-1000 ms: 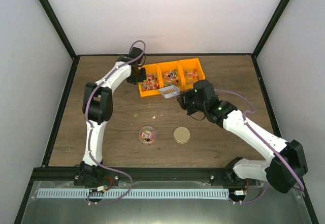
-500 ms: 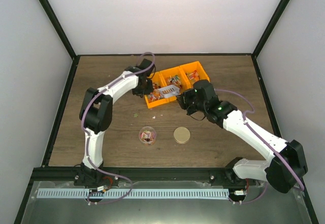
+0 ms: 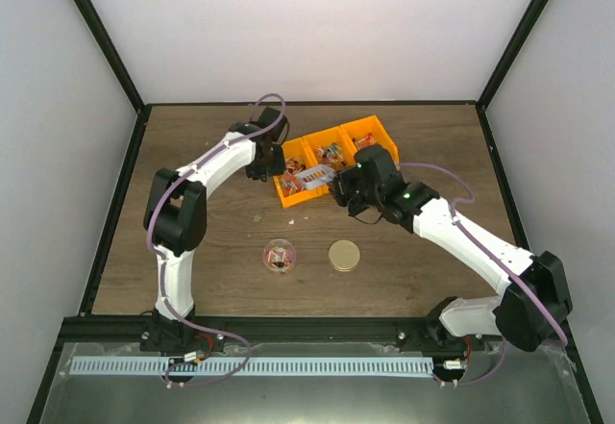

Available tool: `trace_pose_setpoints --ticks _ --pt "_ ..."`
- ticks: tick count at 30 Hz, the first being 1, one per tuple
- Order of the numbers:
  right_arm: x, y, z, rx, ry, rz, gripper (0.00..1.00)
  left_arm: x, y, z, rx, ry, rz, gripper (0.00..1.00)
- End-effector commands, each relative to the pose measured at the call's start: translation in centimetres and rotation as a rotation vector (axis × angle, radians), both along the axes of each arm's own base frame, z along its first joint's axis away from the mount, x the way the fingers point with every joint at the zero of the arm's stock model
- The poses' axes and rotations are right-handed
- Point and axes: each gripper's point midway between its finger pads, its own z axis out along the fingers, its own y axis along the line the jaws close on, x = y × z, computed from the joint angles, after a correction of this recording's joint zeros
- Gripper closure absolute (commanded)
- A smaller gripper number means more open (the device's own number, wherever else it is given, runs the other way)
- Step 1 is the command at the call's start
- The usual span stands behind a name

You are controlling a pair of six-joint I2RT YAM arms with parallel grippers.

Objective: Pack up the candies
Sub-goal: Scoop the fake candies from the storage box.

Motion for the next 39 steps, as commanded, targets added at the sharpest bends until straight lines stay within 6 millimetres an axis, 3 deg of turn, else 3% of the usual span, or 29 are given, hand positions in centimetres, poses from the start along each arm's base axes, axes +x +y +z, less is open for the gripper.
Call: trace_pose_setpoints --ticks 1,11,22,39 --pt "0.2 1.2 0.9 -0.037 -0.022 0.023 0.99 2.5 1.0 2.2 -0.01 -0.073 0.048 0.61" --pt "1.5 2.6 0.1 -0.082 -0.012 0.026 0.99 6.5 2.4 1.4 0.035 -0.085 0.059 0.7" --pt "2.7 3.6 -0.8 -0.105 -0.006 0.027 0.99 5.9 2.0 0.0 0.01 -0.047 0.047 0.67" --pt "3.1 3.2 -2.3 -0.159 0.014 0.024 0.99 6.4 1.5 -1.7 0.008 -0.015 0.044 0.94"
